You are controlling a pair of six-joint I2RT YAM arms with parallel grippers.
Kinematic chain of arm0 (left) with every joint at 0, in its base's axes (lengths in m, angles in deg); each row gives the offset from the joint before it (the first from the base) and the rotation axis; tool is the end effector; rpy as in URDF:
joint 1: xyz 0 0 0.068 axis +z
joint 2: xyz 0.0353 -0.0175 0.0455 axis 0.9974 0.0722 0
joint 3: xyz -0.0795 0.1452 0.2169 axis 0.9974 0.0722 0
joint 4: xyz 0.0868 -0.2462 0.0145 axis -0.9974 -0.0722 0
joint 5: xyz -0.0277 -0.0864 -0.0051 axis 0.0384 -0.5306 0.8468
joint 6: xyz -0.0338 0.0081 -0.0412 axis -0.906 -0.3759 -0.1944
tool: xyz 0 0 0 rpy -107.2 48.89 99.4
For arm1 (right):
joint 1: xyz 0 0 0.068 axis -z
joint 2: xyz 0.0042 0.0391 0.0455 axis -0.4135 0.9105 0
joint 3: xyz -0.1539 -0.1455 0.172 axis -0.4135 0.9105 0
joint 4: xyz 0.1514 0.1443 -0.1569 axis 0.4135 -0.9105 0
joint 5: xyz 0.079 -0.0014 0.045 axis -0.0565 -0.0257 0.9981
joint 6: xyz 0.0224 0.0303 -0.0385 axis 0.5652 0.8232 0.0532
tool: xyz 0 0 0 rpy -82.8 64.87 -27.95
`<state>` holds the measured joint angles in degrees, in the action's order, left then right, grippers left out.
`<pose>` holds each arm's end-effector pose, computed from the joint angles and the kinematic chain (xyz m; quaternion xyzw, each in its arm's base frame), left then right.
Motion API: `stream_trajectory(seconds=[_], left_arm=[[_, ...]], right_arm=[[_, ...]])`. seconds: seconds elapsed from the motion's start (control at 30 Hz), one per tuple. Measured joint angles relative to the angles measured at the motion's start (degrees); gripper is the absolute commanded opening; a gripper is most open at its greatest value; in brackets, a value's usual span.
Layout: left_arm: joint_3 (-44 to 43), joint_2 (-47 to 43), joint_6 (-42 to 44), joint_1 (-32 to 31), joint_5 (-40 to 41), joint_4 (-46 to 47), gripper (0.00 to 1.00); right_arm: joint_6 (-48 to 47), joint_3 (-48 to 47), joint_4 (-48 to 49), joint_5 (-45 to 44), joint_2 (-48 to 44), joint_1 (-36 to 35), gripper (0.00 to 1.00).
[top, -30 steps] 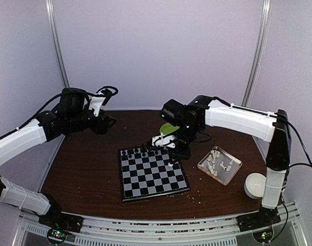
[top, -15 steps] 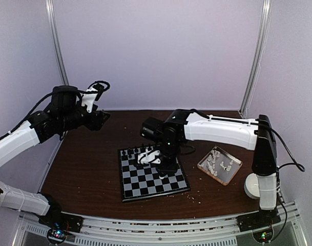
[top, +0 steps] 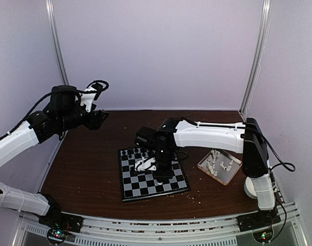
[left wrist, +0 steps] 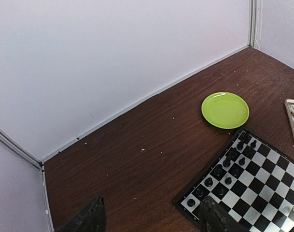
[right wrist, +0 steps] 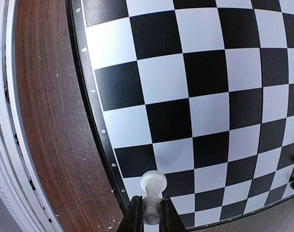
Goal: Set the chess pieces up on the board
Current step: Place the king on e1.
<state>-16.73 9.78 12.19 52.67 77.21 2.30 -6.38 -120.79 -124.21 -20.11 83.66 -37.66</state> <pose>0.2183 -0.1363 0.3552 0.2163 0.8034 -0.0844 0.5483 0.1970 0.3860 0.2175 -0.7162 0.6891 0.1071 0.0273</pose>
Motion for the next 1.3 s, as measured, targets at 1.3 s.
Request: stream_trajectory(seconds=[1.3], left_arm=[[0.0,-0.37,0.92,0.04,0.26,-0.02,0.68]], right_arm=[[-0.09,0.46,-0.72,0.46,2.49,-1.92,0.05]])
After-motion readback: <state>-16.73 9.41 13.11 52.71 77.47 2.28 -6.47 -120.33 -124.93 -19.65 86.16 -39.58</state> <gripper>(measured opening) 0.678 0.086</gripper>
